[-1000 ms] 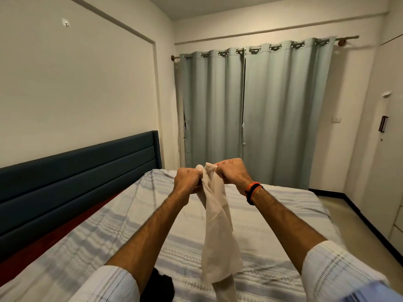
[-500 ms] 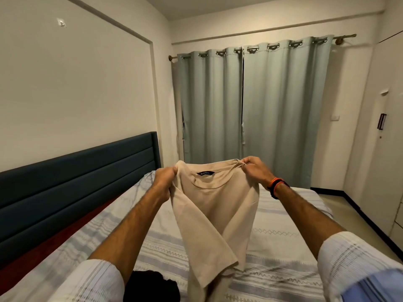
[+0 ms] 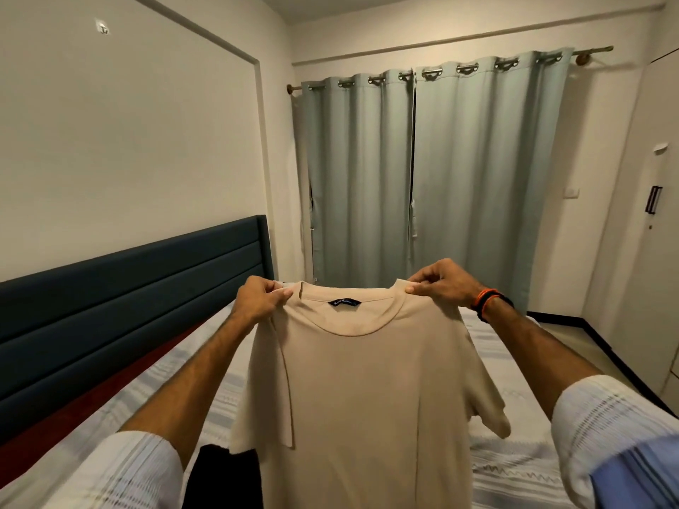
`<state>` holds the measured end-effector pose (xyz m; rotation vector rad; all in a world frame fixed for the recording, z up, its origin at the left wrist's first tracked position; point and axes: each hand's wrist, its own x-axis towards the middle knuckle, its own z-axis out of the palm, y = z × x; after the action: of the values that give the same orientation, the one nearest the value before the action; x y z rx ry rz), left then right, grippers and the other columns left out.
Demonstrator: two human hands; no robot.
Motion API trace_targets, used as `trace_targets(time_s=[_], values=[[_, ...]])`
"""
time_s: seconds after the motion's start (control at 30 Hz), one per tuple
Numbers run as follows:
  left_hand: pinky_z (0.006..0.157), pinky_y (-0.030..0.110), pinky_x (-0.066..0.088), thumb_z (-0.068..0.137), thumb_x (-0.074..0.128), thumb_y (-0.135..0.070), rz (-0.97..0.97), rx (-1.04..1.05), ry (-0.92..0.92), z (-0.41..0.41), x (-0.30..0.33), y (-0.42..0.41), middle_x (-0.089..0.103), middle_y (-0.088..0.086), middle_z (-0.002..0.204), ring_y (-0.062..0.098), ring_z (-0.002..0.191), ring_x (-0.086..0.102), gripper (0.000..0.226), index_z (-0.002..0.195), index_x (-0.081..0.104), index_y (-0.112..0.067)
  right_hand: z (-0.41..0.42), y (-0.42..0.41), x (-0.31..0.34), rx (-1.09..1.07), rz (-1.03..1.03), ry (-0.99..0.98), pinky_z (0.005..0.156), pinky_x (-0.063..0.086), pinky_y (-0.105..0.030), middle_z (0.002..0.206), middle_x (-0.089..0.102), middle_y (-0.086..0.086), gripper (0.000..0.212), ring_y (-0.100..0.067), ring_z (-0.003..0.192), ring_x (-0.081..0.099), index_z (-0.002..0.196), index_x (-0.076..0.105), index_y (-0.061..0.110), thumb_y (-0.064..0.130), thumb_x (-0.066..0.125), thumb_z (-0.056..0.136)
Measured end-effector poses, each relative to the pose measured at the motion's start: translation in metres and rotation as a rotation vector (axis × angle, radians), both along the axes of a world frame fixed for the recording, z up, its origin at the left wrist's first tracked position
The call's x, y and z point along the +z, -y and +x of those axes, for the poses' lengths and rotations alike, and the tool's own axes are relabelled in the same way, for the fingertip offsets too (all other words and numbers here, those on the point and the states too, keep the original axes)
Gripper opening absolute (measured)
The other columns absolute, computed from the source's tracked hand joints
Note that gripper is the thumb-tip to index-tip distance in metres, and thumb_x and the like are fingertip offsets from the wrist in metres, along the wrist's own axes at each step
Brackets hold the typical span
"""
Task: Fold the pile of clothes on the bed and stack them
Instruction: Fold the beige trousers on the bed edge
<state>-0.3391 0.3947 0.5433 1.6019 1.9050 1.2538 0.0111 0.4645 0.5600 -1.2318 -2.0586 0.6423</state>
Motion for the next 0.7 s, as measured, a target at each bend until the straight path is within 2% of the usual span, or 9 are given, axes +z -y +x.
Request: trace_targets(time_s=[0.1, 0.17, 0.27, 0.37, 0.5, 0.6, 0.7], values=[[0.083, 0.034, 0.049, 0.093, 0.064, -0.028, 0.008, 0.033, -0.021, 0.006, -0.003, -0.001, 0.066, 0.006, 0.091, 0.019, 0.089, 0.06, 0.023, 0.094, 0.074, -0.007, 0.002, -0.001, 0.0, 0.014, -0.016, 0.006, 0.076, 0.057, -0.034, 0.087, 0.077, -0.009, 0.02, -0.015, 0.073, 0.068, 0.092, 0.079, 0.006, 0.024, 0.077, 0.084], [0.087, 0.036, 0.049, 0.095, 0.062, -0.026, 0.019, 0.063, -0.004, 0.01, -0.005, -0.002, 0.067, 0.007, 0.094, 0.02, 0.092, 0.059, 0.022, 0.096, 0.074, -0.008, 0.002, -0.001, -0.001, -0.005, 0.001, 0.011, 0.072, 0.056, -0.032, 0.085, 0.075, -0.01, 0.023, -0.015, 0.071, 0.066, 0.088, 0.077, 0.004, 0.027, 0.075, 0.086], [0.081, 0.036, 0.05, 0.099, 0.054, -0.024, 0.038, 0.071, 0.095, 0.017, -0.008, -0.005, 0.062, 0.005, 0.082, 0.02, 0.086, 0.056, 0.028, 0.079, 0.068, -0.011, -0.001, 0.0, -0.003, -0.027, 0.056, -0.031, 0.068, 0.053, -0.03, 0.081, 0.07, -0.009, 0.032, -0.016, 0.069, 0.062, 0.084, 0.072, 0.001, 0.032, 0.068, 0.091], [0.075, 0.033, 0.042, 0.103, 0.045, -0.028, 0.026, 0.032, 0.187, 0.022, -0.009, -0.007, 0.055, 0.004, 0.078, 0.02, 0.083, 0.051, 0.039, 0.069, 0.058, -0.014, -0.005, 0.001, -0.008, -0.011, 0.079, -0.19, 0.063, 0.044, -0.027, 0.073, 0.058, -0.005, 0.04, -0.014, 0.066, 0.051, 0.079, 0.065, -0.003, 0.034, 0.062, 0.095], [0.079, 0.036, 0.045, 0.097, 0.053, -0.044, -0.007, -0.134, 0.254, 0.014, -0.007, -0.002, 0.066, 0.007, 0.088, 0.024, 0.087, 0.06, 0.043, 0.08, 0.071, -0.009, -0.004, 0.002, -0.017, -0.004, 0.05, -0.346, 0.062, 0.039, -0.024, 0.069, 0.054, 0.002, 0.032, -0.009, 0.064, 0.046, 0.071, 0.061, 0.012, 0.03, 0.06, 0.097], [0.071, 0.028, 0.049, 0.091, 0.061, -0.043, -0.047, -0.276, 0.194, 0.009, -0.003, 0.005, 0.068, 0.008, 0.082, 0.021, 0.081, 0.062, 0.041, 0.077, 0.073, -0.006, -0.001, 0.001, -0.02, 0.008, 0.053, -0.35, 0.066, 0.043, -0.028, 0.075, 0.058, -0.005, 0.028, -0.013, 0.07, 0.051, 0.078, 0.064, 0.006, 0.028, 0.062, 0.095], [0.068, 0.025, 0.051, 0.088, 0.064, -0.041, -0.11, -0.329, 0.106, 0.001, -0.004, 0.005, 0.068, 0.01, 0.082, 0.021, 0.081, 0.064, 0.041, 0.082, 0.076, -0.002, 0.003, 0.0, -0.018, 0.013, 0.058, -0.289, 0.07, 0.05, -0.033, 0.081, 0.065, -0.011, 0.031, -0.017, 0.073, 0.058, 0.086, 0.067, -0.004, 0.025, 0.064, 0.094]])
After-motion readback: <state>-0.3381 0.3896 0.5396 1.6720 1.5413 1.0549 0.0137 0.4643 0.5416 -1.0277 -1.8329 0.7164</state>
